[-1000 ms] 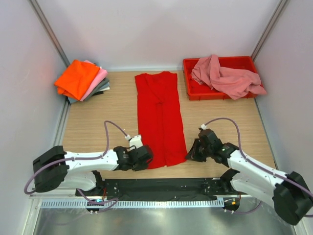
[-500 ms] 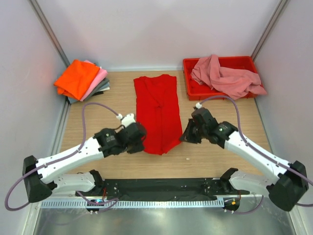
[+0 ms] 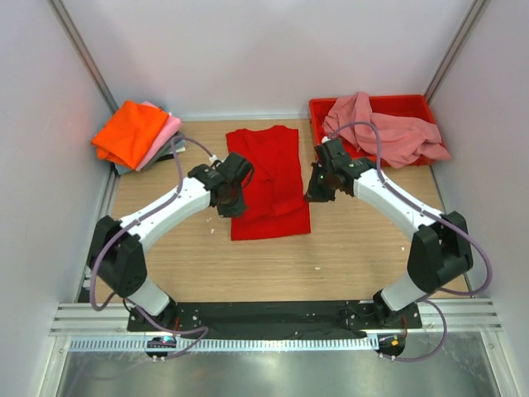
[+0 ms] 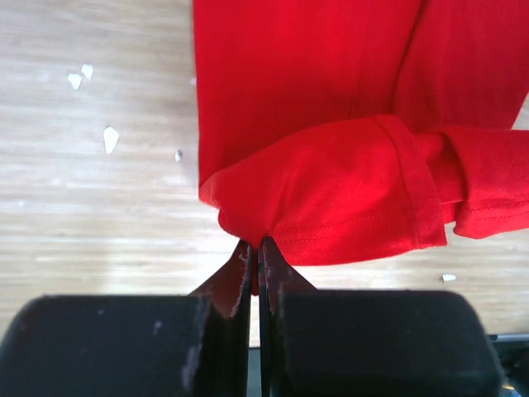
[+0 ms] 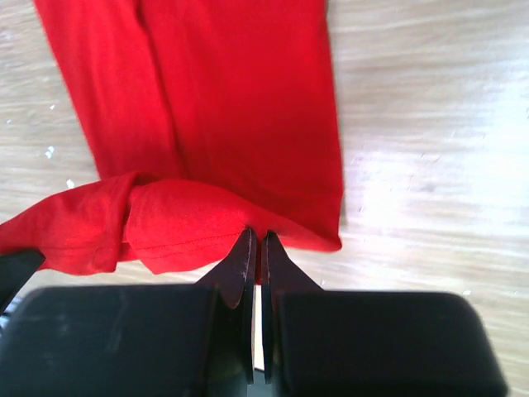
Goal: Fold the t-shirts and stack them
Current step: Fold the tshirt
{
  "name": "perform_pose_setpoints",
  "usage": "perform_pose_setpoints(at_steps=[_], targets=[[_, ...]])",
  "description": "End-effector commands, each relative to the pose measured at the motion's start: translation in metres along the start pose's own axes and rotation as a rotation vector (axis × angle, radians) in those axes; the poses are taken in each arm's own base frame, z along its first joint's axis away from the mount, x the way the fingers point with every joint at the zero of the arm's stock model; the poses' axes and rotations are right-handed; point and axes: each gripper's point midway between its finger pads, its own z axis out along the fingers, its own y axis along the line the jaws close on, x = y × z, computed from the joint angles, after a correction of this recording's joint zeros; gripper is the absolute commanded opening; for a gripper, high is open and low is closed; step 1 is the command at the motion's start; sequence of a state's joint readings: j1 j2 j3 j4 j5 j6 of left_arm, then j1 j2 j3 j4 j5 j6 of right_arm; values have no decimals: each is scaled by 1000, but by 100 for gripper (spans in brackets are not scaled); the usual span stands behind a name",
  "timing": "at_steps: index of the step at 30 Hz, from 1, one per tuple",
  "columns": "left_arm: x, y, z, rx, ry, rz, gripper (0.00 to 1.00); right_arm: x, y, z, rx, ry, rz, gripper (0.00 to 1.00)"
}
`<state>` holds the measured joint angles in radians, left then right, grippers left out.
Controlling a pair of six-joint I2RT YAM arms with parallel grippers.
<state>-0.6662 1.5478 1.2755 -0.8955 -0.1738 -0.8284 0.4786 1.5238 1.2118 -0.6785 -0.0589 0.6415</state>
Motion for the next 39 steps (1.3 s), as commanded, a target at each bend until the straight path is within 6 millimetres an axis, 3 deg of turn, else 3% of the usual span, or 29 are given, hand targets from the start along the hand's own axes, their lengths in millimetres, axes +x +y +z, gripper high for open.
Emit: perform_pose_setpoints(at_steps=[1, 10, 14, 15, 17, 18, 19, 20, 21, 22, 23, 25, 26, 28, 29, 30, 31, 32, 33, 35, 36, 38, 39], targets=[[-19, -12, 5, 40, 5, 44, 0, -28, 13, 0, -45, -35, -58, 2], [-53, -7, 35, -11, 27, 51, 0, -45, 2, 41, -17, 10, -55, 1], [-61, 4, 64, -81, 70, 54, 0, -55, -3, 65, -17, 41, -46, 1], [-68, 2, 67, -82, 67, 51, 0, -63, -5, 76, -9, 45, -42, 3], [-76, 9, 76, -108, 78, 47, 5, -74, -9, 86, -2, 50, -53, 28], [-86, 14, 88, -128, 87, 23, 8, -90, 0, 86, -28, 36, -62, 65], [-94, 15, 91, -128, 89, 13, 14, -95, -14, 99, -2, 68, -42, 74], [-101, 24, 93, -145, 107, -6, 42, -98, -18, 99, 9, 92, -22, 79], [-103, 28, 101, -164, 129, -15, 55, -113, -14, 94, -10, 67, -12, 83], [-128, 21, 92, -145, 78, -30, 63, -122, -17, 89, -6, 47, 1, 84], [-132, 28, 84, -171, 90, -42, 75, -127, -16, 82, -4, 30, -3, 85], [-154, 24, 61, -167, 30, -48, 84, -128, -18, 66, 5, 6, -1, 86], [-157, 27, 53, -183, 8, -50, 91, -133, -12, 45, -11, -40, -1, 86], [-166, 26, 26, -153, -65, -69, 93, -109, -22, 35, -4, -21, 14, 86], [-154, 33, 26, -166, -46, -70, 93, -113, -12, 10, -58, -92, 7, 87], [-150, 36, 23, -166, -53, -88, 93, -80, -27, 20, -43, -34, 30, 87], [-149, 36, 6, -137, -96, -105, 93, -68, -28, 17, -71, -23, 35, 87], [-121, 48, 19, -166, -40, -100, 93, -56, -29, 13, -90, -20, 39, 87], [-104, 50, 23, -148, -17, -111, 92, -36, -36, 13, -104, -8, 50, 87], [-92, 37, 11, -39, -74, -139, 91, -19, -30, 10, -186, 9, 48, 87], [-54, 47, 27, -42, 2, -134, 90, 0, -34, 10, -201, 35, 51, 86], [-39, 34, 20, 50, -42, -155, 89, 14, -36, 13, -226, 62, 56, 82], [-20, 34, 30, 78, -23, -158, 88, 26, -42, 16, -220, 82, 60, 81]])
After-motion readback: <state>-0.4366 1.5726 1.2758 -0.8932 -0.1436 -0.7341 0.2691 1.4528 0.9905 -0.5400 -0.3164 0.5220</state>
